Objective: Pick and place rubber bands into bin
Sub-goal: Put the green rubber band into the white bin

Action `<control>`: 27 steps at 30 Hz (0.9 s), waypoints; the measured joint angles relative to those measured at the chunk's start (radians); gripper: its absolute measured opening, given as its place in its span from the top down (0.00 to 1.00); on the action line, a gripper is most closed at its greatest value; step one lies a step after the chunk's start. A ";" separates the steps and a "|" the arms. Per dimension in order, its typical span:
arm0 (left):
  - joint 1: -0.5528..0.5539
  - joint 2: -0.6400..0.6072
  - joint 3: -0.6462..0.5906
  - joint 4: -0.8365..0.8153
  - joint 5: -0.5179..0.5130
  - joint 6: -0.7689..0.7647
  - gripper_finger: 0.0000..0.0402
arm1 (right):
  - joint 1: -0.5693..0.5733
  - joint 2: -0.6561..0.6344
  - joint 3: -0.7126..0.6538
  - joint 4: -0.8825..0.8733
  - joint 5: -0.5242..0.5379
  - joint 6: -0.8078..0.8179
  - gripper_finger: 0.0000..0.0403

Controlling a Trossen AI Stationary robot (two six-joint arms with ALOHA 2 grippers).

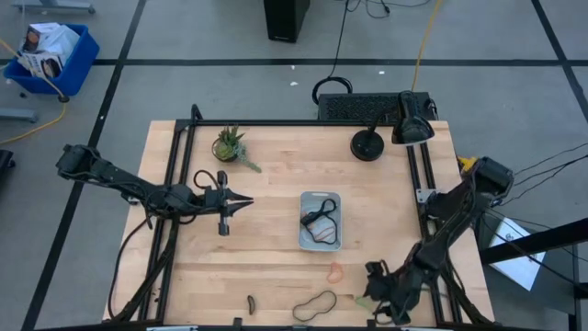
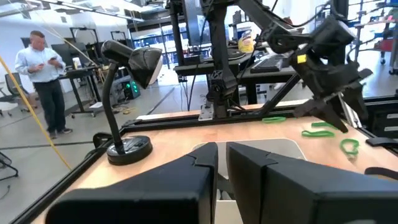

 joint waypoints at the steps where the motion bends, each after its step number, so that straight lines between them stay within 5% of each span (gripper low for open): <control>1: 0.000 0.000 0.000 0.000 0.000 -0.005 0.90 | 0.006 0.020 0.012 -0.006 0.016 -0.018 0.36; 18: 0.000 0.000 0.000 -0.007 0.004 -0.013 0.90 | 0.015 0.201 0.053 -0.066 0.096 -0.133 0.39; 27: 0.000 0.000 0.000 -0.007 0.004 -0.022 0.90 | 0.015 0.241 0.054 -0.050 0.115 -0.109 0.66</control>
